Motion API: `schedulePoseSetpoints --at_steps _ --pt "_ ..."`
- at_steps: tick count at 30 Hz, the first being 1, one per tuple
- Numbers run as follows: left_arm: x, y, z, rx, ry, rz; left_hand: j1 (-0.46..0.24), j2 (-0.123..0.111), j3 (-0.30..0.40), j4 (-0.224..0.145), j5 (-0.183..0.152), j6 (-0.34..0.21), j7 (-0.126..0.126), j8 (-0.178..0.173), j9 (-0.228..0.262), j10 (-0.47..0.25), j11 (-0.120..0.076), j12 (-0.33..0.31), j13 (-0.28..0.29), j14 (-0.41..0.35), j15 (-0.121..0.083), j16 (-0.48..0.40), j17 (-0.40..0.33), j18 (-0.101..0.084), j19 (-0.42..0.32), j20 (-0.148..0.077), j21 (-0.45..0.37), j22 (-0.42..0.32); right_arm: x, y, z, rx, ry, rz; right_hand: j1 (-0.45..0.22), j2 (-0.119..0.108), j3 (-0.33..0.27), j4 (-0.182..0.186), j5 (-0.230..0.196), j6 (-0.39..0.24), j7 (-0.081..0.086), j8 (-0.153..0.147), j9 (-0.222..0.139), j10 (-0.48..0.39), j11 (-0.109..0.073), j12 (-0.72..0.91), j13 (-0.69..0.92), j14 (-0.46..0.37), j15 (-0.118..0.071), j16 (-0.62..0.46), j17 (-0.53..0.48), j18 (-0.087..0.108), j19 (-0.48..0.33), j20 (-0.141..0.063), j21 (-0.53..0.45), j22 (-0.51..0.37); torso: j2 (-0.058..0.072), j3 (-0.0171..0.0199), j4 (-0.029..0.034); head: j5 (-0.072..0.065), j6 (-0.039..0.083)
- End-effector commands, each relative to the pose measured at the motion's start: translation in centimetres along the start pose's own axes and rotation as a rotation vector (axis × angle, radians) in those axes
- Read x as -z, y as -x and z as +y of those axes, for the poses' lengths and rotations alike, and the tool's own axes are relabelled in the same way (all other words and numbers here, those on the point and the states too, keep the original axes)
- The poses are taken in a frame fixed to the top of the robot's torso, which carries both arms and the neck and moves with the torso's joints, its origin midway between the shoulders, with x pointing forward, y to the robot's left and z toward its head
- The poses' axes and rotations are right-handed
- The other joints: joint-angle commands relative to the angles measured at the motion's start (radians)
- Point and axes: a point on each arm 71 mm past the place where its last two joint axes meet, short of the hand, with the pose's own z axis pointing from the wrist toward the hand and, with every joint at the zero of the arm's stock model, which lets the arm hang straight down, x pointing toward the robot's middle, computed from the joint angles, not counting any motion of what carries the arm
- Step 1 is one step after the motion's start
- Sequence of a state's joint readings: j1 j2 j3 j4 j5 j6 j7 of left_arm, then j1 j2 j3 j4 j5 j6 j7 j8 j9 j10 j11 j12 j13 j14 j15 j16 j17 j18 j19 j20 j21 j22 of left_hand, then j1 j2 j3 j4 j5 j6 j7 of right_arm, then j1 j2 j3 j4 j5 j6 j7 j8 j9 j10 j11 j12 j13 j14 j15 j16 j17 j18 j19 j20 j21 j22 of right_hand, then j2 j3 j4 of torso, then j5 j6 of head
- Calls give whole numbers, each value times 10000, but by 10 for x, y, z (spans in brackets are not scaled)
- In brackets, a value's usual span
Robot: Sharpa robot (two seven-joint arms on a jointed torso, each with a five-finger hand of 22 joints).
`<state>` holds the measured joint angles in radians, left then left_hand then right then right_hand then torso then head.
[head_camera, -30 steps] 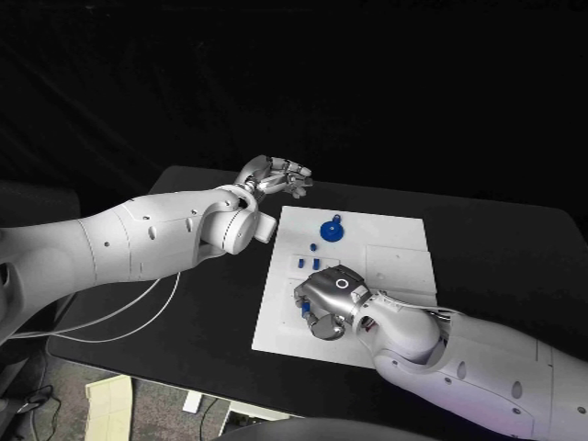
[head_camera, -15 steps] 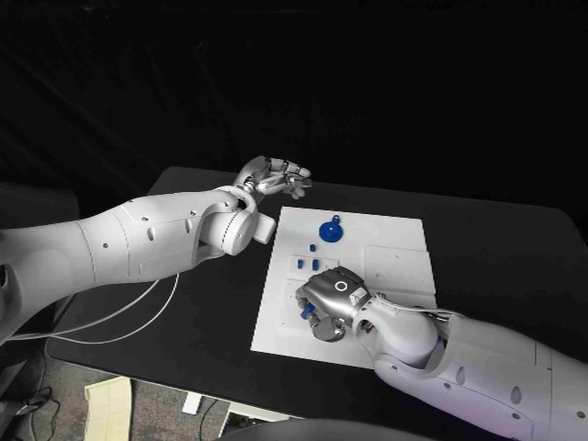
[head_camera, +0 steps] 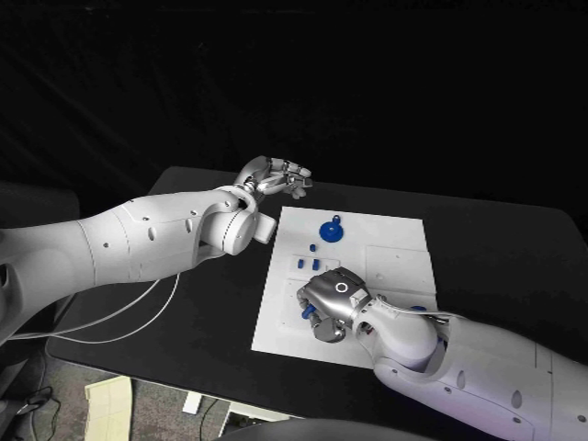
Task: Assemble the parts on the task board
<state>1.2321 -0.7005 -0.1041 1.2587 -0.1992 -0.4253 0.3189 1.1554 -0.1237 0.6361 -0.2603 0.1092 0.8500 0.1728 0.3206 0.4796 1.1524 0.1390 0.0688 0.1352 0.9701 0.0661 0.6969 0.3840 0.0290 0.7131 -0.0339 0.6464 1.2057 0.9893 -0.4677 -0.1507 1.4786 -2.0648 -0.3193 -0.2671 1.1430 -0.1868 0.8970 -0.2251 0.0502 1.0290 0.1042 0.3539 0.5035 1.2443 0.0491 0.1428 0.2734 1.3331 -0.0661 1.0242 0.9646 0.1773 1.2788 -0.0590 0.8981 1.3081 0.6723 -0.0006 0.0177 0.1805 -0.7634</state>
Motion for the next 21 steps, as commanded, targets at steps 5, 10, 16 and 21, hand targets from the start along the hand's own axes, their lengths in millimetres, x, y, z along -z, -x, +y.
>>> schedulePoseSetpoints --at_steps 5,10,16,21 --pt "0 -2 -2 12 -166 139 38 64 -57 -13 -36 -41 -39 50 -17 2 10 53 -16 86 -2 -52 17 111 46 4 -41 15 3 -2 4 163 95 54 35 2 13 -41 -13 91 18 51 23 517 -52 63 26 -81 -22 63 -11 845 15 -61 58 190 -2 -3 -2 14 -11" --pt "0 -1 -2 7 -165 128 34 64 -60 -10 -39 -43 -38 50 -19 3 10 54 -17 87 -1 -57 23 110 46 5 -45 17 4 -1 7 255 192 97 22 -21 25 -27 -13 113 10 61 31 558 -65 81 47 -80 -33 70 -15 845 19 -62 67 189 -4 0 -4 21 -16" --pt "0 -1 -2 12 -161 141 33 64 -62 -8 -41 -46 -38 50 -21 2 10 54 -17 87 -1 -62 28 110 46 5 -48 19 4 0 11 520 287 231 9 -120 109 43 -10 170 -14 87 61 658 -105 135 125 -83 -72 85 -27 845 14 -63 82 185 -4 -5 -12 22 -27" --pt "0 -1 -2 16 -142 151 28 65 -65 -4 -43 -49 -36 50 -23 1 11 53 -18 87 0 -68 34 109 46 7 -52 21 3 0 12 754 245 317 -29 -206 220 145 11 213 -28 92 77 729 -133 181 211 -81 -97 90 -49 845 11 -49 90 182 -3 -14 -5 23 -44"
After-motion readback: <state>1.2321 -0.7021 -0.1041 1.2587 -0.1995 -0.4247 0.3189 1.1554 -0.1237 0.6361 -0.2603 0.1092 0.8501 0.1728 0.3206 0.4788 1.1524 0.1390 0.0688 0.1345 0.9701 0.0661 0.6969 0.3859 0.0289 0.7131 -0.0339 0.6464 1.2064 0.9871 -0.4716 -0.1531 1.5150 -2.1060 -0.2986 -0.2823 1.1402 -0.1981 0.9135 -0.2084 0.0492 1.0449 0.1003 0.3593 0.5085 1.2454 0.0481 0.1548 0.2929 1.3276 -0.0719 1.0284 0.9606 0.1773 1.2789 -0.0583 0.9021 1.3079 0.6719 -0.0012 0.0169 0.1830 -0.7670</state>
